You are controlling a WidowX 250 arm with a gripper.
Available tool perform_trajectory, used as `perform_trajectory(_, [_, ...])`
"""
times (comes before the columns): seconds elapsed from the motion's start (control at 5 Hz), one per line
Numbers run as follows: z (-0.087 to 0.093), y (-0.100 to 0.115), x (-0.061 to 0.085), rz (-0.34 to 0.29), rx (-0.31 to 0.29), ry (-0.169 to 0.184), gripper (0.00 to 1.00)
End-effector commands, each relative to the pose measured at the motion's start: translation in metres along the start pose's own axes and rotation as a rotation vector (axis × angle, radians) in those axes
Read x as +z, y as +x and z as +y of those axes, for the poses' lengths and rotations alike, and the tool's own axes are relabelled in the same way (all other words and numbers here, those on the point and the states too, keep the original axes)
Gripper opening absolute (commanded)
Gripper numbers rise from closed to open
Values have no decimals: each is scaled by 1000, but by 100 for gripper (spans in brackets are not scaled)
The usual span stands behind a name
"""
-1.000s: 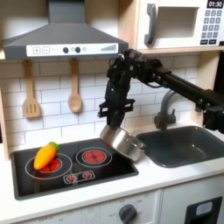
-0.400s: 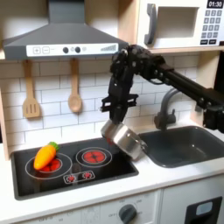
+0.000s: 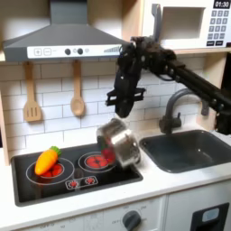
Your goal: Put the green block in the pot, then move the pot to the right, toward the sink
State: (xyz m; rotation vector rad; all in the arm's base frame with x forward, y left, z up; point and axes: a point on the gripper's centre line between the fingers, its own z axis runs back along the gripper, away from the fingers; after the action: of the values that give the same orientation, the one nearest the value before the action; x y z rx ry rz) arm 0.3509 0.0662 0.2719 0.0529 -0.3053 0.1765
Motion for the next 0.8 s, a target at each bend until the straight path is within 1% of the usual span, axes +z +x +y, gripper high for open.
perform_trajectory(0.0, [-7,-4,7,-11,-36,-23,0])
perform_trajectory(0.2, [-10,-3,10,-22,-44,-32,0])
perform_trajectory(0.4, [-6,-4,14,-33,-39,-25,0])
perform_trajectory(0.6, [-6,-8,7,-3,-56,-16,0])
